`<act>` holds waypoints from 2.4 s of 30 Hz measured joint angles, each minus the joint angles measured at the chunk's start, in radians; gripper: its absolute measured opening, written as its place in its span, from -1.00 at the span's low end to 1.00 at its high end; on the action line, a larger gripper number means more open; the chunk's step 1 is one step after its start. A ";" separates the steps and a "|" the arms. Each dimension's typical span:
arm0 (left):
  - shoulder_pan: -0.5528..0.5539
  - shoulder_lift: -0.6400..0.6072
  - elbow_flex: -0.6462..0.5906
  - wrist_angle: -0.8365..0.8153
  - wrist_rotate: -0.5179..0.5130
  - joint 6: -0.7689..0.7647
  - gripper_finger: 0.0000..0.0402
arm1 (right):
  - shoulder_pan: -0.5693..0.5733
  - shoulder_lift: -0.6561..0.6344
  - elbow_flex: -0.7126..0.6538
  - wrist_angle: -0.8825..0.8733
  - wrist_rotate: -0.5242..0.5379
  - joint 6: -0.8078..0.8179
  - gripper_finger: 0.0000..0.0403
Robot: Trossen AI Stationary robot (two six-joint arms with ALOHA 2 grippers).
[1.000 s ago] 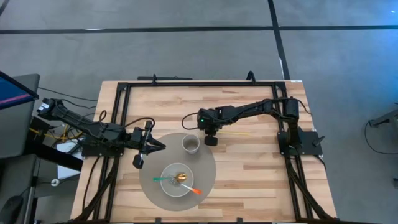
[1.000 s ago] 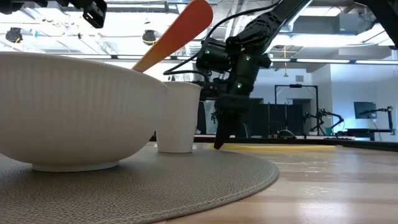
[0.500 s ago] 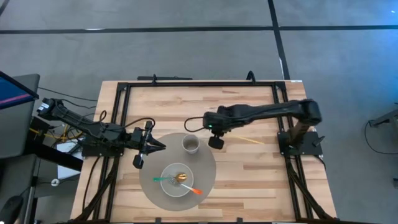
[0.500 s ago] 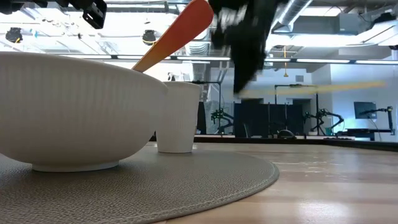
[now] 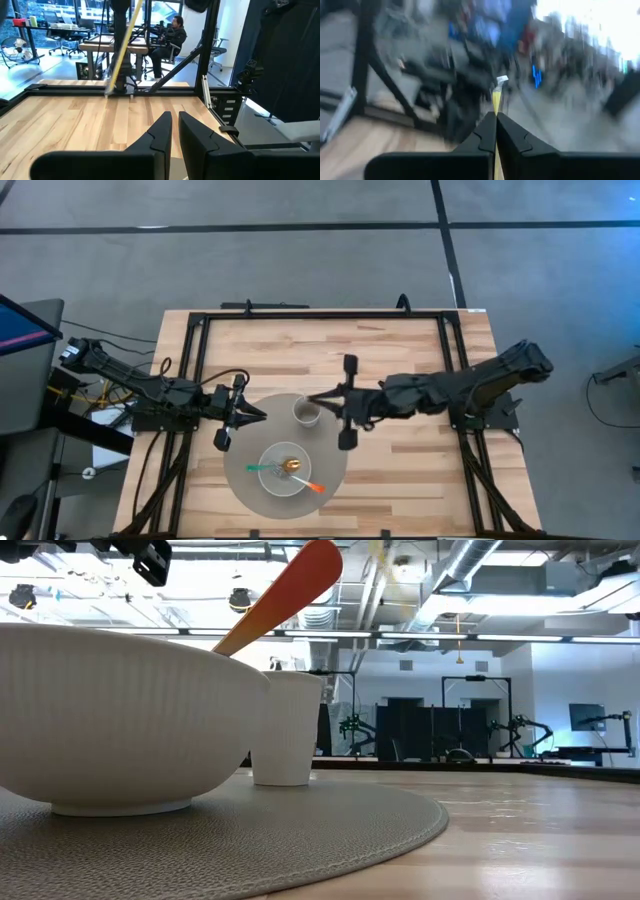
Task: Pick & Place Utensil
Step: Put the yellow straw into the white cup on the mat, then return to Home Position
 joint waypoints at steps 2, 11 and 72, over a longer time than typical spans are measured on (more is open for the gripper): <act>0.000 0.000 0.000 0.000 0.000 0.000 -0.83 | 0.000 0.020 -0.015 0.138 -0.059 -0.083 -1.00; 0.000 0.000 0.000 0.000 0.000 0.000 -0.83 | -0.071 0.185 -0.017 0.469 -0.255 -0.034 -1.00; -0.006 -0.519 0.047 -0.396 -0.209 0.110 -0.83 | 0.056 -0.557 -0.384 -0.440 0.104 0.301 -0.54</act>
